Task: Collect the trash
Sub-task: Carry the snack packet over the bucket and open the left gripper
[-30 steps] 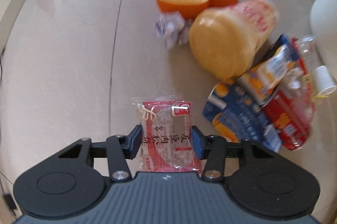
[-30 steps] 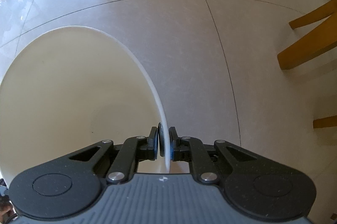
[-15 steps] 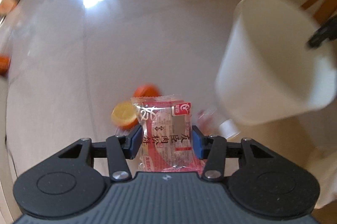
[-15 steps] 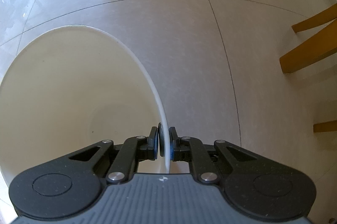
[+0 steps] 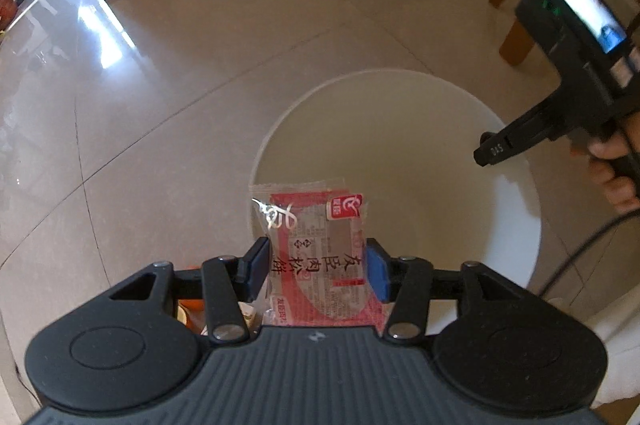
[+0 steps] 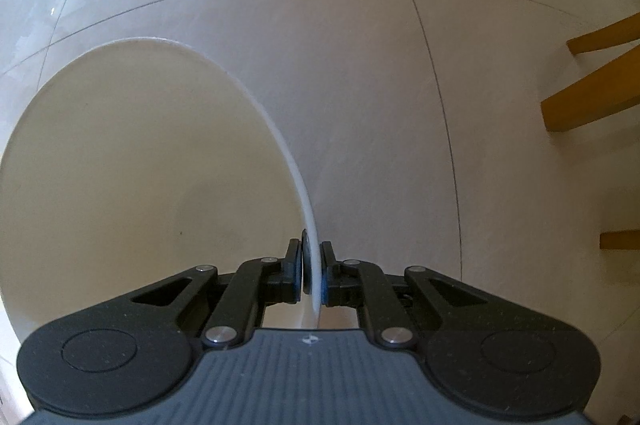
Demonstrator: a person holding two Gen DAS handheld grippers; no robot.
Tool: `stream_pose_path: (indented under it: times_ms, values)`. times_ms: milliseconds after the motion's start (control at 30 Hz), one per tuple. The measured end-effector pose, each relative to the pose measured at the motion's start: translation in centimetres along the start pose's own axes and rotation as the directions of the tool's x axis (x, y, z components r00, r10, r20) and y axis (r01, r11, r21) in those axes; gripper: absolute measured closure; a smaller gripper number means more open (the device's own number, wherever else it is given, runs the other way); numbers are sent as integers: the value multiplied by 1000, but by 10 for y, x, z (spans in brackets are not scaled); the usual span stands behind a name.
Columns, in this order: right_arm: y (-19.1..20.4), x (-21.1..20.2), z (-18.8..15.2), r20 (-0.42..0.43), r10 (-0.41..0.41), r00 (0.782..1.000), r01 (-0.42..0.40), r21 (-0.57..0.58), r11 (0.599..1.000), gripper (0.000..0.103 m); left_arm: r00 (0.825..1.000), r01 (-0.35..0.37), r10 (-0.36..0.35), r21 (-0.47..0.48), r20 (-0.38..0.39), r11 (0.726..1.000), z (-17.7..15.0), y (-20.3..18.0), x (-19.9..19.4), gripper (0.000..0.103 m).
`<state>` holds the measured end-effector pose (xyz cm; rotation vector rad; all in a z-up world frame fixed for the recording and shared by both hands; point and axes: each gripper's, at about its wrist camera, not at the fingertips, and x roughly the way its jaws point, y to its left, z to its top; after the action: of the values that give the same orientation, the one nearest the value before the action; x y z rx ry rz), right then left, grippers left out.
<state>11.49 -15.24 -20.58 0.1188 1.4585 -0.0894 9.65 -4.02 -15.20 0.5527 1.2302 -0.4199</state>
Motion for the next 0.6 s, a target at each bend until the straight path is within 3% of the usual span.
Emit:
stream_pose_path:
  times_ms: [33, 133, 233, 333, 433, 500, 600]
  values:
    - [-1, 0, 1, -7, 7, 1000, -7, 2, 1000, 93, 1000, -10, 10, 4, -13, 1000, 4, -2, -1, 34]
    - [-5, 0, 5, -15, 35, 999, -35, 4, 999, 94, 996, -84, 84, 4, 0, 996, 10, -10, 4, 27]
    - [-7, 2, 8, -16, 36, 999, -36, 7, 999, 94, 998, -69, 69, -4, -6, 998, 7, -13, 3, 21]
    - [-5, 4, 5, -10, 26, 1000, -26, -22, 999, 94, 995, -84, 85, -22, 45, 996, -1, -6, -6, 12]
    - [-11, 5, 3, -38, 66, 997, -66, 7, 998, 93, 996, -66, 70, -86, 50, 994, -15, 10, -8, 11]
    - [-12, 6, 5, -39, 52, 998, -52, 10, 999, 94, 996, -66, 73, -119, 56, 991, -27, 21, -7, 11]
    - [-10, 6, 8, -36, 47, 998, -47, 2, 999, 94, 990, -117, 127, -168, 53, 979, -44, 37, -3, 11]
